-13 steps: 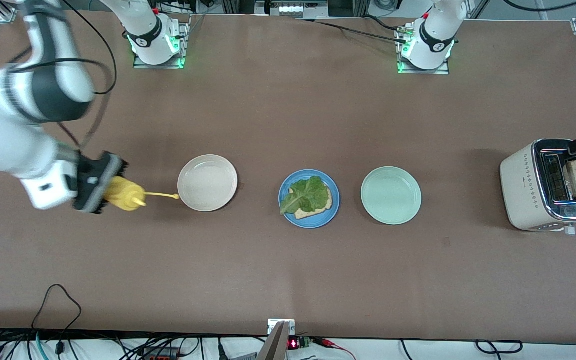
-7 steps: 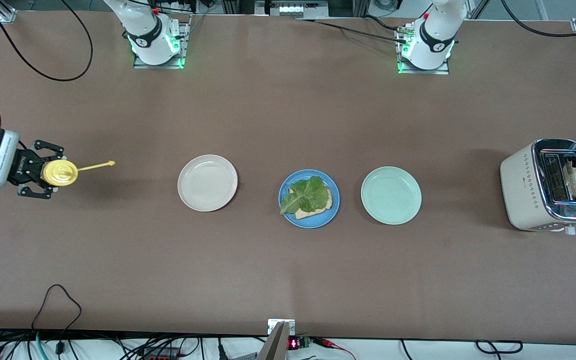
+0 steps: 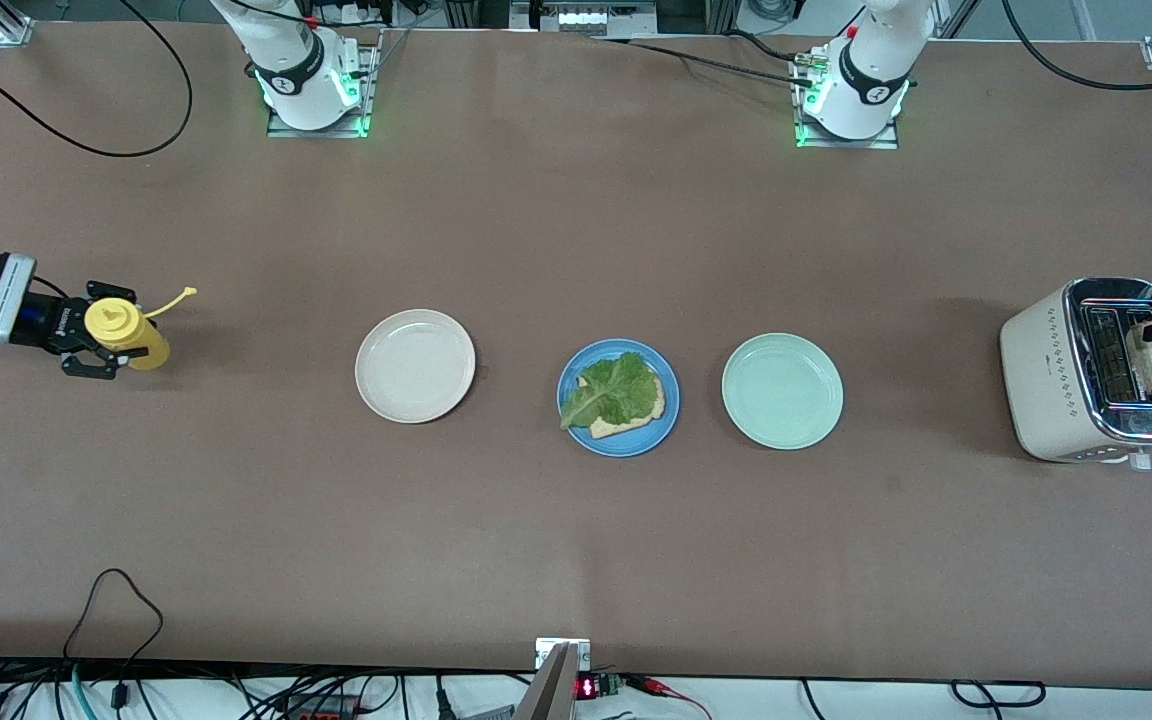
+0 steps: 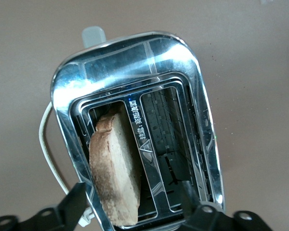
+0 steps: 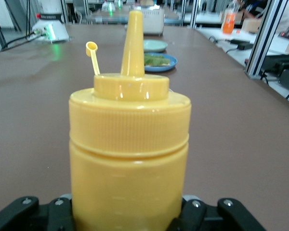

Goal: Make sandwich in blue plate with both arms
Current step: 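Return the bottle upright to its spot with the right gripper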

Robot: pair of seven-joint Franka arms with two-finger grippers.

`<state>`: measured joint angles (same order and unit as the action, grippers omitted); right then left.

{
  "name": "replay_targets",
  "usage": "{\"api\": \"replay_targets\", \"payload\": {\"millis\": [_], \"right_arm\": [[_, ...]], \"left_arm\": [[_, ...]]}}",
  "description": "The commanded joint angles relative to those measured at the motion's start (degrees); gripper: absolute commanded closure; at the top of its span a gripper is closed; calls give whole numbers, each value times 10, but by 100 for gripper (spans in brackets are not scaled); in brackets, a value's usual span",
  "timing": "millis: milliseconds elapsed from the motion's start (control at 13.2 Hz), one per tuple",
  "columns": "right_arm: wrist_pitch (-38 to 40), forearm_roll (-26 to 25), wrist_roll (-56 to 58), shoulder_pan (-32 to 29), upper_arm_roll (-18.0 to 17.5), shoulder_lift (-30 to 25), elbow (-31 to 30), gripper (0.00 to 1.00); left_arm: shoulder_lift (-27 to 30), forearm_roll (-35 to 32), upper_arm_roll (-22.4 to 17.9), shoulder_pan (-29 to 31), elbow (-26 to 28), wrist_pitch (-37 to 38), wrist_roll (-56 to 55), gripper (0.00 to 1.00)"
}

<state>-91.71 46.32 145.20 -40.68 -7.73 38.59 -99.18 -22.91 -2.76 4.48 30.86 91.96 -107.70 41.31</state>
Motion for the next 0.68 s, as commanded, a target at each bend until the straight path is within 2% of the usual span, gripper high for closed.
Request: {"api": "replay_targets", "payload": {"millis": [0,228,380,456,532,608], "right_arm": [[54,25,35,-33,-17,57,41,100],[96,55,66,-52,-17,125,71,100],[97,55,66,-54,-16,133,77,100],[95,56,66,-54,-16,133,77,85],[96,56,59,-54,-15,133,78,32],[97,58,59,-54,-16,137,78,0]], "left_arm": [[-16,-7,6,13,-18,2,21,27],[-25,-5,6,13,-18,2,21,49],[-32,-5,6,16,-18,2,20,69],[-34,-5,6,26,-18,2,21,83],[-33,-4,6,32,-18,3,21,92],[-31,-4,8,32,-24,5,21,97]]}}
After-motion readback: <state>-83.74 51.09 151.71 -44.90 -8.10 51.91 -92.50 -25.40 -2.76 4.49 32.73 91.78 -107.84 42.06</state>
